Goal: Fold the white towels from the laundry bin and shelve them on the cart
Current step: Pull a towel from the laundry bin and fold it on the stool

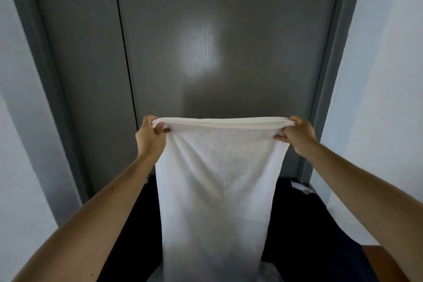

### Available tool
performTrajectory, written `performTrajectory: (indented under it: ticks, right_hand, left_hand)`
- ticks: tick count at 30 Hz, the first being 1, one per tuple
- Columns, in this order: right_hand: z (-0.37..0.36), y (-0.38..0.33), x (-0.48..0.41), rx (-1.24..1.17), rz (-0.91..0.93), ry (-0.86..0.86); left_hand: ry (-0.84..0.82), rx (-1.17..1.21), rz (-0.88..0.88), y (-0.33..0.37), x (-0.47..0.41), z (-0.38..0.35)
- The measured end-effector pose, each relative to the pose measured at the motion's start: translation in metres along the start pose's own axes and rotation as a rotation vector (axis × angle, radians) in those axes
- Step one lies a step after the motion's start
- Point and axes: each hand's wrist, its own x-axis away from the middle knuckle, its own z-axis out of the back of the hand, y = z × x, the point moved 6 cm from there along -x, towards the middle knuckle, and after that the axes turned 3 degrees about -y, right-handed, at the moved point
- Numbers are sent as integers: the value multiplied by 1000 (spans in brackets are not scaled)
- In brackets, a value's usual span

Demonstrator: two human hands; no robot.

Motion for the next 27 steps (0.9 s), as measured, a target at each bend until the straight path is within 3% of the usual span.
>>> performTrajectory:
  ticks: [3,6,10,13,21,27]
  right_hand:
    - [-1,-21,4,47,79,72]
    - [1,-59,17,271,302,132]
    - [2,-124,40,672,697,68]
    - [21,-160,53,827,835,93]
    - [138,-213,72,1197,754,194]
    - [283,-235,138,1390,788,444]
  left_hand:
    - [47,59,8,15,-5,3]
    - [54,129,-25,45,-16,0]
    - [51,230,-116,103,-30,-2]
    - [40,256,-208,141,-31,-2]
    - [27,304,-547,271,24,-18]
    - [-6,385,-712,374,119,-49]
